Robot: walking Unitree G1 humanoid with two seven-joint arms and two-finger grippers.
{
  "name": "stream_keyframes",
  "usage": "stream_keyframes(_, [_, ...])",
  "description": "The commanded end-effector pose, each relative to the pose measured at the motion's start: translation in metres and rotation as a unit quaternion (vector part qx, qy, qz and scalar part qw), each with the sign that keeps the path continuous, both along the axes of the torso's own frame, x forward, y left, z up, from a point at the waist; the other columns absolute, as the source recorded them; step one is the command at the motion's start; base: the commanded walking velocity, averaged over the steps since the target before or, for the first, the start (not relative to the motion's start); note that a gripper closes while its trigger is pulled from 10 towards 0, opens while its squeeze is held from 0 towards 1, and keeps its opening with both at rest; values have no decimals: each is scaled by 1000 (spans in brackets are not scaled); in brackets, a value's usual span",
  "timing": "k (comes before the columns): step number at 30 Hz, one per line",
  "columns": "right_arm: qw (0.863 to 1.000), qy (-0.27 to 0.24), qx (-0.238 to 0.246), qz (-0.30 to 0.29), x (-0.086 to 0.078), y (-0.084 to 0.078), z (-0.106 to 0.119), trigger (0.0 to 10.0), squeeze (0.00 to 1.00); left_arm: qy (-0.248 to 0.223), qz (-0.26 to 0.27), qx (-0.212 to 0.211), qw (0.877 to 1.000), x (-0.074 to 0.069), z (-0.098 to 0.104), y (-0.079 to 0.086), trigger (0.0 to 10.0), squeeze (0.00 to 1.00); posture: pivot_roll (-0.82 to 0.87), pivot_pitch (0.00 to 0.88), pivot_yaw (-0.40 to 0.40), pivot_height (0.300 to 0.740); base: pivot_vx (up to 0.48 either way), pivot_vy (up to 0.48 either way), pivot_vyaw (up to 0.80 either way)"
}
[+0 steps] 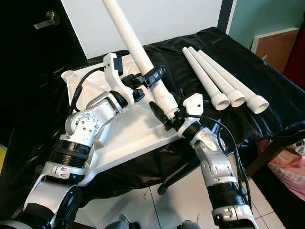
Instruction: Building children table
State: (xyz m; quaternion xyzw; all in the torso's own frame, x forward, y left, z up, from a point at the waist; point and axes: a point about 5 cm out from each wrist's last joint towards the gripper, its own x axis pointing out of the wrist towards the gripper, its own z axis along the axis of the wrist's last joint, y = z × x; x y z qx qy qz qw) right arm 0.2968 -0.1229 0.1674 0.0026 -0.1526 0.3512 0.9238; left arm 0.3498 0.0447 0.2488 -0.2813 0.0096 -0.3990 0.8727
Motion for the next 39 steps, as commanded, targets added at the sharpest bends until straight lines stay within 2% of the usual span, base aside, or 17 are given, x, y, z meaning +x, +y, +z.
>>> stream_keyframes(1, [1000,0,-3,23,-6,6,-1,10000,0,-75,-122,-38,989,-6,12,0,10000,0,-202,0,82,740,0,0,0])
stream_keyframes(3, [1000,6,-5,27,-9,7,-5,10000,0,-69,-111,-35,991,0,15,5,10000,0,-196,0,81,740,0,0,0])
stream_keyframes(5, [999,18,-13,33,-16,7,-12,10000,0,-67,-78,-14,995,14,24,21,10000,0,-187,0,80,740,0,0,0])
stream_keyframes(9, [999,20,-15,33,-16,7,-14,10000,0,-68,-70,-11,995,18,29,26,10000,0,-187,0,80,740,0,0,0])
stream_keyframes(12, [999,22,-18,34,-16,8,-16,10000,0,-57,-46,-5,997,25,35,36,10000,0,-180,0,81,740,0,0,0])
stream_keyframes(16, [999,23,-22,36,-17,10,-18,10000,0,-56,-23,23,998,31,37,45,10000,0,-173,0,83,740,0,0,0])
stream_keyframes(17, [999,23,-23,37,-17,11,-18,10000,0,-53,-21,24,998,32,36,45,4745,0,-170,0,82,740,0,0,0])
stream_keyframes(19, [999,23,-23,37,-17,11,-18,10000,0,-53,-21,24,998,32,36,45,4745,0,-170,0,82,740,0,0,0])
stream_keyframes(20, [999,22,-23,38,-16,12,-17,10000,0,-47,-23,20,998,30,35,44,0,0,-168,0,81,740,0,0,0])
stream_keyframes(27, [999,18,-23,31,-12,14,-16,10000,0,-41,-13,-3,999,31,40,48,0,0,-147,0,71,740,0,0,0])
stream_keyframes(34, [1000,25,-3,6,-3,14,-10,10000,0,-42,5,0,999,35,49,52,0,0,-134,0,72,740,0,0,0])
stream_keyframes(35, [1000,25,4,-1,-1,14,-8,10000,0,-51,4,8,999,33,53,51,4941,0,-132,0,77,740,0,0,0])
stream_keyframes(36, [1000,25,4,-1,-1,14,-8,10000,0,-51,4,8,999,33,53,51,4941,0,-132,0,77,740,0,0,0])
stream_keyframes(37, [1000,22,13,-9,1,13,-4,10000,937,-60,4,13,998,32,58,50,10000,0,-129,0,78,740,0,0,0])
stream_keyframes(38, [1000,19,20,-12,2,12,-1,10000,1000,-71,5,16,997,30,64,48,10000,0,-129,0,78,740,0,0,0])
stream_keyframes(39, [1000,19,20,-12,2,12,-1,10000,1000,-71,5,16,997,30,64,48,10000,0,-129,0,78,740,0,0,0])
